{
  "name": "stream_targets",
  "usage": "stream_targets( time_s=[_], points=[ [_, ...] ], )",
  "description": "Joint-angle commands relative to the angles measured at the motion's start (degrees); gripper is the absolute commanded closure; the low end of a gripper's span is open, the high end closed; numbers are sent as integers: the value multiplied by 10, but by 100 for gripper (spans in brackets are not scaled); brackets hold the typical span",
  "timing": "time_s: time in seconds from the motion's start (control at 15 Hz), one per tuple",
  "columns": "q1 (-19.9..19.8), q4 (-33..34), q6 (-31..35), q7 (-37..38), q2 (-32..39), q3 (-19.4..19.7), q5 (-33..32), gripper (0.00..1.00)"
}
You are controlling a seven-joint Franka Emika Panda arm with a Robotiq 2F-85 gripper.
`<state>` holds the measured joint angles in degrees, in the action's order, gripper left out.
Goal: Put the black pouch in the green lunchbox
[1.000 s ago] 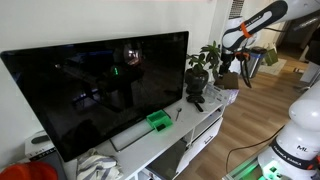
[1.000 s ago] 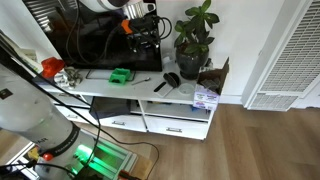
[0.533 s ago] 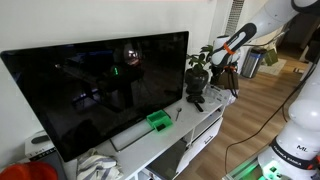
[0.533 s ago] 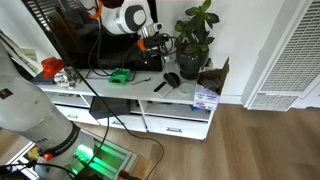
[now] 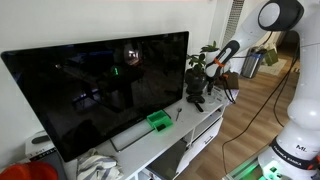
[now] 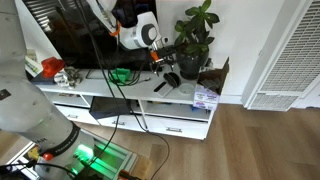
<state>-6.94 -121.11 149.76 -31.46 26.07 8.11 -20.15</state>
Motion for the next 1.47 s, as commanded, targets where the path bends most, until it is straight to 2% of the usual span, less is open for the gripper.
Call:
stream_targets(
  time_s=[0.0,0.4,0.47,0.6,0.93,1.2,1.4],
  points=[
    [-20,9,-3,-13,11,-20,-4,0],
    [-31,23,-2,-32,24,-29,-1,0],
    [-19,31,7,-16,37,-15,-23,0],
    [-22,34,19,-26,52,-22,-27,0],
    [-50,43,83,-80,94,-55,-11,0],
    [-58,60,173,-103,133,-61,-20,0],
    [-88,75,194,-143,156,-98,-7,0]
  ],
)
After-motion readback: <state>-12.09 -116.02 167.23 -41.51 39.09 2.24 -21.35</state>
